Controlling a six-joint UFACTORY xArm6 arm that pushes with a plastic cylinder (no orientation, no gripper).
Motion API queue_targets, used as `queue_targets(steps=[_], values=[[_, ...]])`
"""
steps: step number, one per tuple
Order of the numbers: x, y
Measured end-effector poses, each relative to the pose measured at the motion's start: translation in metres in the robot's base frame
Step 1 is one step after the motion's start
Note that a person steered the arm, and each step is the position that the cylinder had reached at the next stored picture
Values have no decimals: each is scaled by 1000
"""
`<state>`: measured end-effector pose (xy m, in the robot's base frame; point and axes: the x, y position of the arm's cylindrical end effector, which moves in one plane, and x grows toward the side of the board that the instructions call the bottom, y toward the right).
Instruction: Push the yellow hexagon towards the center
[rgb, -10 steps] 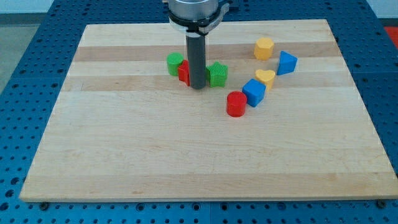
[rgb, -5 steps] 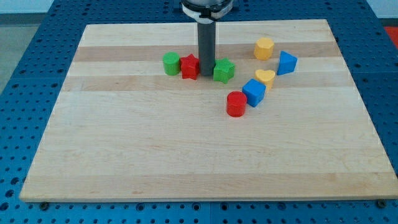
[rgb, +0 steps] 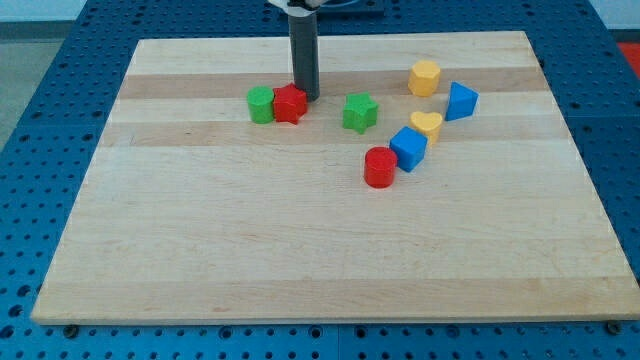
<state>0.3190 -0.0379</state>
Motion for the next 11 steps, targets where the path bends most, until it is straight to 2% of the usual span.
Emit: queue_targets(steps=[2,3,4,5,7,8,11], values=[[-5,25],[-35,30],[-29,-19],[0,-48],[10,-31],[14,7],[25,10]])
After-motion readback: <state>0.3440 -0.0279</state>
